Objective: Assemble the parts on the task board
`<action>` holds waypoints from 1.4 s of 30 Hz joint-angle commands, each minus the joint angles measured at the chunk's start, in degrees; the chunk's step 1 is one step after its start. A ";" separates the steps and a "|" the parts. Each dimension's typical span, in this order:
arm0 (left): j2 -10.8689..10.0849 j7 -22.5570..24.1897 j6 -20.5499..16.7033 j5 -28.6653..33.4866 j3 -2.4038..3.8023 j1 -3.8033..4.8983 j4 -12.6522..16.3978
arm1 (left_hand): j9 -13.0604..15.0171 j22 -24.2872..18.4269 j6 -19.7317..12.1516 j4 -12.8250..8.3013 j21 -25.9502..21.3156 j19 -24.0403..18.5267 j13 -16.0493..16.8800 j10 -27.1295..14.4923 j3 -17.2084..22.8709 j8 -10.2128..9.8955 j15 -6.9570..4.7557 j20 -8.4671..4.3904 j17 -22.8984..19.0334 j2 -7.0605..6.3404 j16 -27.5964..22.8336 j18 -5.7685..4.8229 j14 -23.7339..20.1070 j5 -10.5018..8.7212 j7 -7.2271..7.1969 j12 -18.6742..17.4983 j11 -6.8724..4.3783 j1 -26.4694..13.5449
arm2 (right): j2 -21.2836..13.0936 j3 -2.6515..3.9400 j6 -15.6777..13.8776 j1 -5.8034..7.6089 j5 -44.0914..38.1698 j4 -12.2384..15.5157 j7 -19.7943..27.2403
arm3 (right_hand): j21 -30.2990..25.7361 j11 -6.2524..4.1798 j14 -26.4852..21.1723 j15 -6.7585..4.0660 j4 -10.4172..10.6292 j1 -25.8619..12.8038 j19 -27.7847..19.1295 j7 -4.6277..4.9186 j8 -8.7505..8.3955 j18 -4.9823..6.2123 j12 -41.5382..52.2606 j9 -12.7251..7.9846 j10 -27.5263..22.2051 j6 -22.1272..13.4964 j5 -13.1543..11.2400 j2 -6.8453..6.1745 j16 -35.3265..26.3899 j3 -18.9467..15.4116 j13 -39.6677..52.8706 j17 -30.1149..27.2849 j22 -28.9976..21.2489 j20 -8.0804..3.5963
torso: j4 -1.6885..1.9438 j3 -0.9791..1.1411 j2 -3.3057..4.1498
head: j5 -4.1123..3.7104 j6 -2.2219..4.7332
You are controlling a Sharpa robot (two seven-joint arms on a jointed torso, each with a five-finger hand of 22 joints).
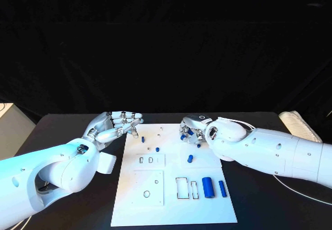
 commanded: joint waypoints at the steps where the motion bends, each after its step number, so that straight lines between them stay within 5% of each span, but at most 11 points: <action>1: -0.02 0.13 1.17 -0.11 0.05 0.14 -0.06 | 0.06 0.05 -0.09 -0.11 0.20 -0.27 0.06 0.12 0.38 -0.20 0.08 -0.02 0.05 0.24 0.20 0.71 -0.40 -0.20 -0.21 -0.10 -0.01 -0.27 | -0.03 0.11 -4.48 0.09 -1.00 0.54 -1.50 | 0.10 -0.75 1.46 -0.24 0.01 0.42 2.50 0.00 0.32 -0.92 0.17 0.11 1.13 0.38 0.41 0.93 0.36 0.44 0.22 0.10 7.62 -0.53 | 0.04 -0.06 0.03 | 0.07 0.16; 19: 0.16 -0.12 1.35 -0.10 0.05 0.77 -0.86 | 0.08 0.10 -0.07 -0.15 0.28 -0.31 0.07 0.13 0.43 -0.18 0.06 -0.02 0.05 0.25 0.23 0.71 -0.42 -0.20 -0.22 -0.09 -0.02 -0.22 | 6.55 0.77 -10.27 0.64 -2.18 -3.74 -4.45 | -0.05 -0.67 1.48 -0.22 0.01 0.02 2.36 0.07 0.43 -0.86 -0.07 0.39 1.12 0.32 0.35 0.71 0.51 0.34 0.27 0.16 7.38 -0.56 | 0.52 -0.11 0.56 | 0.28 0.30; 32: 0.40 -0.25 1.35 -0.18 0.04 1.45 -0.85 | 0.12 0.22 -0.04 -0.23 0.47 -0.41 0.07 0.16 0.54 -0.16 0.04 -0.03 0.05 0.25 0.31 0.72 -0.47 -0.21 -0.25 -0.08 -0.04 -0.09 | 10.16 0.81 -11.28 0.41 -2.00 -7.20 -4.81 | -0.20 -0.66 1.48 -0.21 -0.07 0.01 2.24 0.10 0.41 -0.81 -0.18 0.46 1.07 0.21 0.37 0.65 0.56 0.38 0.27 0.17 7.14 -0.56 | 1.33 -0.40 1.21 | 0.19 0.49; 42: 0.53 -0.34 1.28 -0.24 0.04 2.02 -0.83 | 0.13 0.29 -0.07 -0.25 0.57 -0.48 0.07 0.14 0.56 -0.17 0.04 -0.03 0.04 0.21 0.35 0.72 -0.51 -0.22 -0.24 -0.10 -0.03 -0.08 | 11.96 0.80 -10.80 0.32 -1.72 -9.36 -4.66 | -0.23 -0.62 1.47 -0.19 -0.07 -0.06 2.21 0.13 0.40 -0.80 -0.25 0.50 1.03 0.14 0.36 0.61 0.55 0.39 0.27 0.12 7.09 -0.56 | 1.63 -0.58 1.56 | 0.07 0.60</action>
